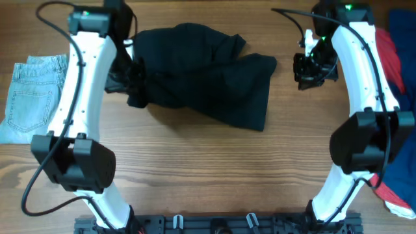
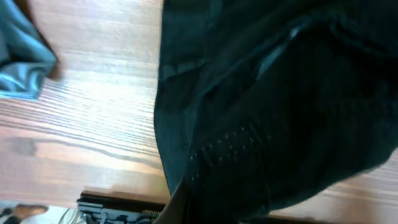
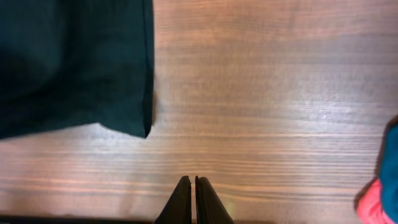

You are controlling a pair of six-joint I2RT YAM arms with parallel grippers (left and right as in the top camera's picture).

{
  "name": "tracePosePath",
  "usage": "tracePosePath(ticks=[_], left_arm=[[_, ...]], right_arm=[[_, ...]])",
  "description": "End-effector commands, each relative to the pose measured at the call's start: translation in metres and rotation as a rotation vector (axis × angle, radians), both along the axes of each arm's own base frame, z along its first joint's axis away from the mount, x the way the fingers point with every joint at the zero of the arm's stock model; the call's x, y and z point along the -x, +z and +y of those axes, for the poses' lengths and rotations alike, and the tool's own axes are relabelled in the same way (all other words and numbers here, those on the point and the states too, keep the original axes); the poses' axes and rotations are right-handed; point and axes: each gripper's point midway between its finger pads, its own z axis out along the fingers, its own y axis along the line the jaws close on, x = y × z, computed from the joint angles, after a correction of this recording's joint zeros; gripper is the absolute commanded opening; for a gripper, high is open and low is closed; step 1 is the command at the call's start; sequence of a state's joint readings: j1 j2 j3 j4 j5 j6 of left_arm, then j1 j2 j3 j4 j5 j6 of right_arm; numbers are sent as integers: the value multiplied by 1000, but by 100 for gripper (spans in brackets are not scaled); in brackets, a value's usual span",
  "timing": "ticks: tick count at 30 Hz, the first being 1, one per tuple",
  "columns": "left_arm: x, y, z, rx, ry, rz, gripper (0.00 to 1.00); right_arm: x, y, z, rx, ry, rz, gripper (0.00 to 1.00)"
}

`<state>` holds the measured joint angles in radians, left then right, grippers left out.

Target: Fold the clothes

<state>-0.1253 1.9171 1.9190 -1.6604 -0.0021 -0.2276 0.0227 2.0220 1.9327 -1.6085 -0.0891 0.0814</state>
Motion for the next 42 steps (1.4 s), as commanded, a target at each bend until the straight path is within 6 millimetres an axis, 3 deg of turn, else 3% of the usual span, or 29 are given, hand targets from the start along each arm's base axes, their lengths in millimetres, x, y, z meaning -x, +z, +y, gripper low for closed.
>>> tracePosePath(ticks=[1, 6, 8, 10, 11, 15, 20, 21, 22, 23, 25, 27, 28, 31, 33, 36, 39, 42], left_arm=[[27, -32, -17, -9, -39, 127, 4], [72, -73, -21, -53, -87, 304, 4], [78, -87, -10, -126, -50, 314, 4], [81, -101, -4, -159, -36, 312, 4], [81, -105, -4, -158, -36, 309, 4], [79, -109, -5, -154, -36, 293, 4], [77, -110, -6, -153, -35, 285, 4], [77, -110, -6, -153, -35, 285, 4], [77, -110, -6, -152, -36, 285, 4], [77, -110, -6, -153, -36, 285, 4], [77, -110, -5, -153, -36, 285, 4], [75, -110, -3, -168, -38, 279, 4], [73, -110, 1, -191, -32, 266, 4], [69, -111, 2, -205, -7, 246, 4], [70, -111, 1, -205, 9, 246, 4], [77, -109, -5, -171, 15, 279, 4], [95, -102, -7, -154, 13, 362, 4], [97, -101, -7, -156, 14, 371, 4]], right_arm=[[17, -7, 24, -117, 54, 37, 7], [32, -47, 51, -231, 54, 97, 17], [26, -57, 62, -296, 47, 64, 27], [18, -70, 67, -324, 49, 22, 46], [17, -77, 68, -324, 53, 12, 48], [17, -108, 77, -347, 39, -22, 49], [12, -126, 95, -409, 28, -77, 44], [9, -126, 96, -411, 34, -92, 28], [5, -126, 97, -412, 38, -110, 4], [1, -126, 96, -408, 41, -126, 4], [-9, -118, 72, -305, 26, -160, 4], [-17, -83, 54, -283, 49, -226, 4], [-19, -48, 46, -284, 85, -299, 4], [2, 5, 43, -278, 167, -384, 4], [23, 19, 48, -295, 178, -365, 4], [59, 13, 35, -219, 121, -215, 4], [90, -6, -24, 137, -93, -59, 4], [93, -15, -15, 88, -97, -42, 6]])
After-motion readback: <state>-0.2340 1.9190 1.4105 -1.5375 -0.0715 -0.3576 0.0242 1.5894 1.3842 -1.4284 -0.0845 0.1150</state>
